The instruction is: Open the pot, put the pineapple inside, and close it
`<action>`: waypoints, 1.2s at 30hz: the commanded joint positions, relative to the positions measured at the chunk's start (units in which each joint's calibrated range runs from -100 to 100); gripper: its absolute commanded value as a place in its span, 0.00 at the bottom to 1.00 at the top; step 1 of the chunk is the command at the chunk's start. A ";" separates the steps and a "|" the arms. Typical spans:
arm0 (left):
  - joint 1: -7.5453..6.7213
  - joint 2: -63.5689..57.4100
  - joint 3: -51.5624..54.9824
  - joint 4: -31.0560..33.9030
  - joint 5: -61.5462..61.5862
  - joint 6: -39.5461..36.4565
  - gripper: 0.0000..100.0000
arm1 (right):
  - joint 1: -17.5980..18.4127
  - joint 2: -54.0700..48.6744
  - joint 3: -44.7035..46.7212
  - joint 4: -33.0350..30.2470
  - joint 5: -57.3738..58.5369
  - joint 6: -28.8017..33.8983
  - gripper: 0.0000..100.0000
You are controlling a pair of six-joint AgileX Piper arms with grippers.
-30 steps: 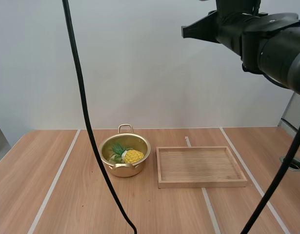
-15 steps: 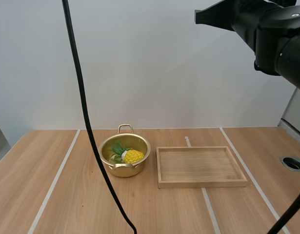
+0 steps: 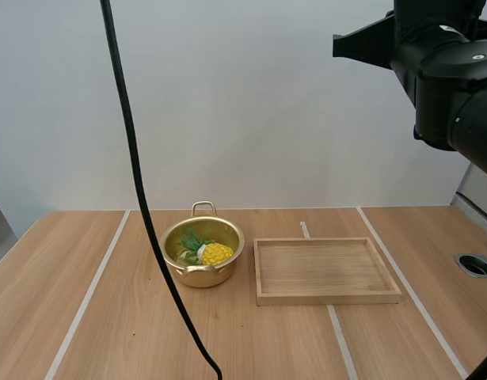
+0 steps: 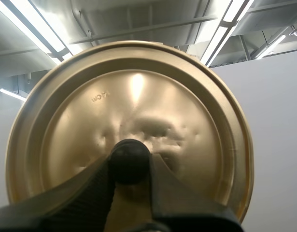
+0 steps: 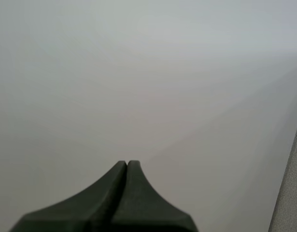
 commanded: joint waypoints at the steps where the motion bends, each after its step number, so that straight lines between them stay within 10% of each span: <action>1: -0.19 -0.12 -0.43 -0.66 0.79 -0.12 0.00 | -0.32 -0.84 0.06 0.06 -0.96 0.09 0.00; 36: -0.19 23.07 1.12 -1.37 47.48 -0.12 0.00 | -0.32 -0.84 0.06 0.06 -0.57 0.09 0.00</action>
